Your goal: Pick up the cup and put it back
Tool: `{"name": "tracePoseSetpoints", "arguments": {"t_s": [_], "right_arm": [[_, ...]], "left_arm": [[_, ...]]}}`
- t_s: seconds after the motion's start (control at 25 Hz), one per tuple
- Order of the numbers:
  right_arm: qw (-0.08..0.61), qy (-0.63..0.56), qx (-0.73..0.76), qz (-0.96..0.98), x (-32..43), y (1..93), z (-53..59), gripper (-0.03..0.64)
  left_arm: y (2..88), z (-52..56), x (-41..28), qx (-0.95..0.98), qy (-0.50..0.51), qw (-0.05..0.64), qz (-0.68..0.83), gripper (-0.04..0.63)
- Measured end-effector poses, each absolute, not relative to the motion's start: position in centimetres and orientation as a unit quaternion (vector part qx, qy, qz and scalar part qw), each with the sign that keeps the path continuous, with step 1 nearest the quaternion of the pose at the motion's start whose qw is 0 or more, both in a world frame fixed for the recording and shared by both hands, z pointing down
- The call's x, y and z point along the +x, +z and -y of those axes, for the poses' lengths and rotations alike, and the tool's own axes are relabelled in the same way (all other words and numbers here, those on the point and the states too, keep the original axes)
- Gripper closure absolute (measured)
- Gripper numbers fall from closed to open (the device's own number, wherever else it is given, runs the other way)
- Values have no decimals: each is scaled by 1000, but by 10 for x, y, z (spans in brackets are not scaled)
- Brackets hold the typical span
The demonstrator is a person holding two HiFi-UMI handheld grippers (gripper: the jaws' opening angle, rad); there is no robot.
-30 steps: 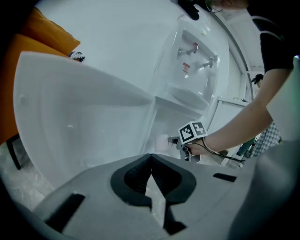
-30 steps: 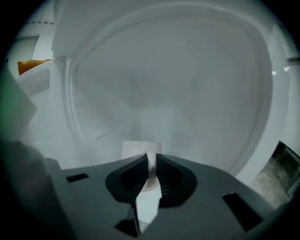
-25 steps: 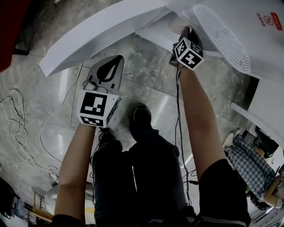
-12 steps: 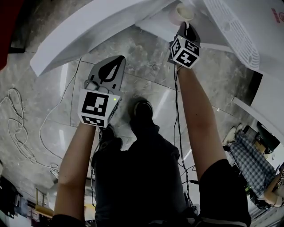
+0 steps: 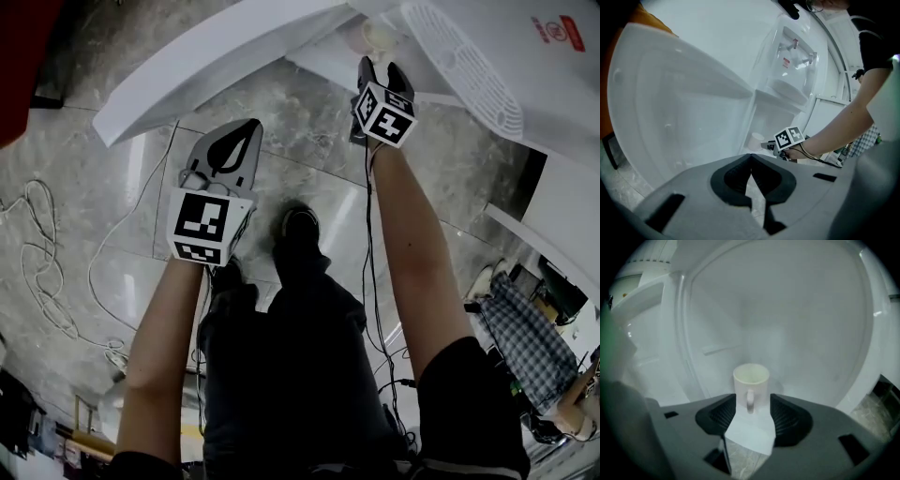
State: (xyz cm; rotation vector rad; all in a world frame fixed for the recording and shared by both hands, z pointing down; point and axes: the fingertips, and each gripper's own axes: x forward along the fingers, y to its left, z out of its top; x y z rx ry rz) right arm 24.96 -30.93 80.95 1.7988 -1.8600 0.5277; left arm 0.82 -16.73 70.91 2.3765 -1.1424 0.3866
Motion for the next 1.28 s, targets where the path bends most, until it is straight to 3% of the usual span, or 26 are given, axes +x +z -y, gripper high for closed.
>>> {"name": "tracePoseSetpoints", "arguments": {"t_s": [0.4, 0.72, 1.08, 1.28], "right_arm": [[238, 243, 641, 688, 190, 679, 212, 403], [174, 291, 659, 672, 152, 507, 111, 495], [178, 262, 641, 699, 125, 334, 21, 598], [161, 229, 636, 719, 112, 256, 14, 611]], "left_arm": [[564, 104, -18, 863, 130, 255, 417, 586], [433, 43, -37, 872, 141, 264, 387, 586], [289, 33, -9, 914, 132, 219, 316, 586], [225, 29, -9, 922, 111, 189, 319, 586]]}}
